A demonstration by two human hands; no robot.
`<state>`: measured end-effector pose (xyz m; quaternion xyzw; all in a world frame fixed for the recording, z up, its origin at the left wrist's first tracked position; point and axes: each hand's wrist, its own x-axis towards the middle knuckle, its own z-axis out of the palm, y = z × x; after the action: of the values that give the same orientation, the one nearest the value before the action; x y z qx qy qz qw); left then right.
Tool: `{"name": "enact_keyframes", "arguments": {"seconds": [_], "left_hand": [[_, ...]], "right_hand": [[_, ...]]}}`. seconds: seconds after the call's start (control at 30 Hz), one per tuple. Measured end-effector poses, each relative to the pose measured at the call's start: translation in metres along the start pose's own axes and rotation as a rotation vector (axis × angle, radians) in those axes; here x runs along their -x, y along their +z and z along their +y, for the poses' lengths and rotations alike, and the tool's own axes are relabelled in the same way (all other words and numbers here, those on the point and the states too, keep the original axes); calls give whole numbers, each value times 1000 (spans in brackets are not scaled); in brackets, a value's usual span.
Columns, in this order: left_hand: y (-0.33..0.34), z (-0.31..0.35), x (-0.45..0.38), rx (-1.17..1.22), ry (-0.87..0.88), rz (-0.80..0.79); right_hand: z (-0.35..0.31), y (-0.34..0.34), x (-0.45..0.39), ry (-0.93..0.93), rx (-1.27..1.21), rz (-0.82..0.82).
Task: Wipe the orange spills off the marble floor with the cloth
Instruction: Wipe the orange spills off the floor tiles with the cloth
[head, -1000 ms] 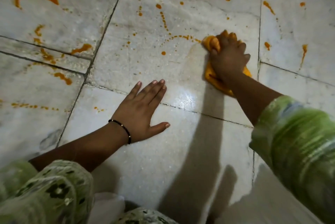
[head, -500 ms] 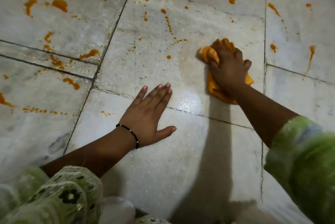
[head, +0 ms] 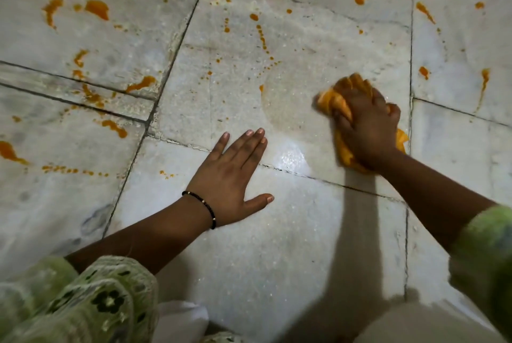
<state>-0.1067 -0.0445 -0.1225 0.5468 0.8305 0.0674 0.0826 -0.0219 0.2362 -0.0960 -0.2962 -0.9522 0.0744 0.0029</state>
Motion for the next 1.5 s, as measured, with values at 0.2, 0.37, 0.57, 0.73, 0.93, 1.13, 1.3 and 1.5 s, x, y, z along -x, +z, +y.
{"name": "enact_keyframes", "arguments": {"seconds": [0.2, 0.37, 0.57, 0.73, 0.93, 1.13, 1.3, 1.5], "left_hand": [[-1, -1, -1, -16, 0, -20], [-2, 0, -1, 4, 5, -19], [1, 0, 0, 6, -2, -18], [0, 0, -1, -6, 6, -16], [-1, 1, 0, -11, -5, -21], [-13, -8, 54, -9, -141, -26], [-12, -8, 122, -12, -233, -114], [-20, -18, 146, -32, -340, -94]], "right_hand": [[-84, 13, -55, 126, -127, -1], [-54, 12, 42, -162, -66, 39], [18, 0, 16, 261, -56, 86], [-41, 3, -45, 148, -79, 43], [-53, 11, 43, -284, -73, 4], [-7, -2, 49, -23, -67, -17], [-94, 12, 7, -53, -34, -59], [-96, 16, 112, -475, -35, -80]]}}
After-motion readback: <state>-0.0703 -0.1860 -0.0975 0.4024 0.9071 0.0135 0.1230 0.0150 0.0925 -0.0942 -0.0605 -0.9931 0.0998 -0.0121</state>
